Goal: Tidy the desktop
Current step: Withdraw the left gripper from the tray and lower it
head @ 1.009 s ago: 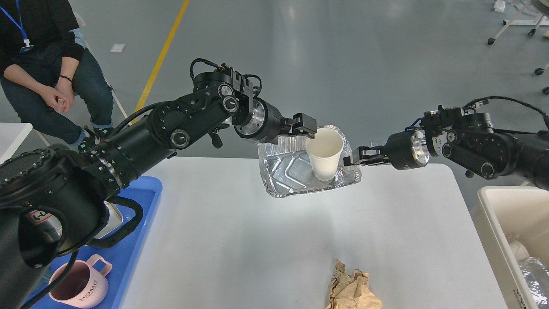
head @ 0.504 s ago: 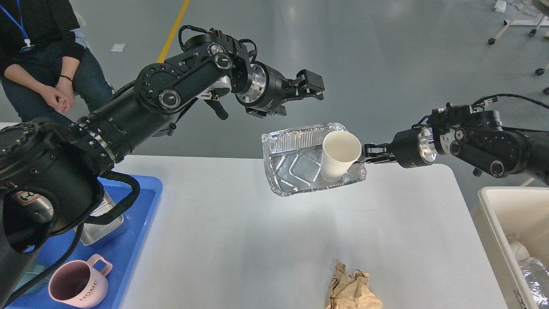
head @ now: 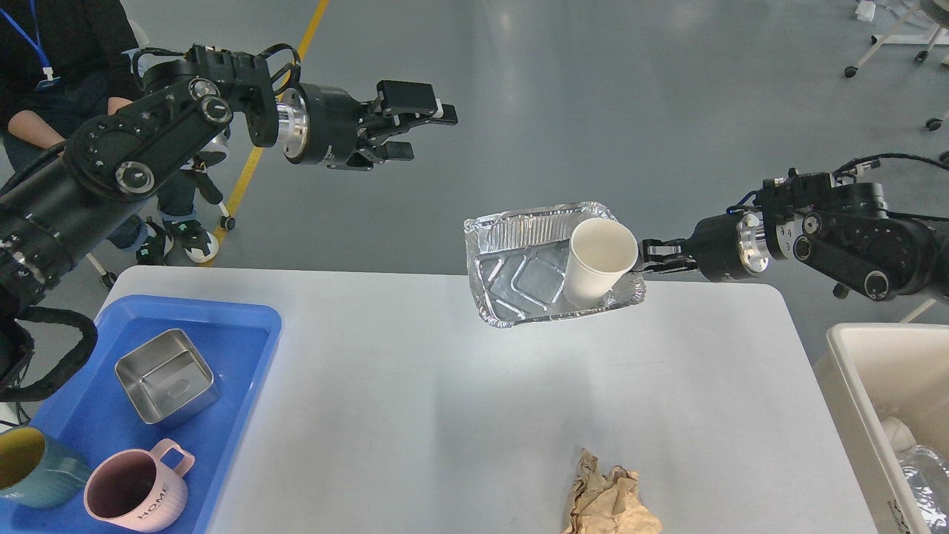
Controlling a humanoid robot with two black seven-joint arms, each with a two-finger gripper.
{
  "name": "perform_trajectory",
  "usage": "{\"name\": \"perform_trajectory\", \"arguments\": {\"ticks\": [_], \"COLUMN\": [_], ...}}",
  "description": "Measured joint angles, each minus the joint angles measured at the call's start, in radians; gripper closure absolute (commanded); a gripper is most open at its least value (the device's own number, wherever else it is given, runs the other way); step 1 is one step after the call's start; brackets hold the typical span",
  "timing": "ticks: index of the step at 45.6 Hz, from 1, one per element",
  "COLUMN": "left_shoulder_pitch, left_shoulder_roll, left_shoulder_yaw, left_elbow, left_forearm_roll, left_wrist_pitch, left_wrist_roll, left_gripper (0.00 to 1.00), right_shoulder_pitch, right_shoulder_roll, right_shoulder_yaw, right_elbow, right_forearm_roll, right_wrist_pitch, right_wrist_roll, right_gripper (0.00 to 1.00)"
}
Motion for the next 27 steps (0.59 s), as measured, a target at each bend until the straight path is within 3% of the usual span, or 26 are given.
{"name": "perform_trajectory", "arguments": {"ticks": [4, 7, 18, 27], "left_shoulder_pitch": [0.073, 0.131, 0.358, 0.451], "left_shoulder_roll": [0.065, 0.112, 0.274, 0.457], "left_shoulder_yaw": [-0.001, -0.002, -0.017, -0.013], "left_elbow": [-0.023, -0.054, -0.244, -0.312], "left_forearm_roll": [0.016, 0.019, 0.019, 0.015], "left_wrist_pitch": [0.025, 0.058, 0.194, 0.21], "left_wrist_roll": [-0.075, -0.092, -0.09, -0.096], "left_gripper": [0.03, 0.03, 0.03, 0.03], "right_shoulder_pitch": [0.0, 0.0, -0.008, -0.014], "right_shoulder_roll": [-0.015, -0.028, -0.051, -0.052], "right_shoulder_yaw": [0.0, 0.001, 0.004, 0.007], "right_elbow": [0.001, 0.005, 0.01, 0.004], "right_forearm_roll": [0.001, 0.002, 0.009, 0.011], "right_wrist_pitch": [0.0, 0.0, -0.009, -0.012], "right_wrist_roll": [0.0, 0.0, 0.0, -0.001], "right_gripper": [1.0, 1.0, 1.0, 1.0]}}
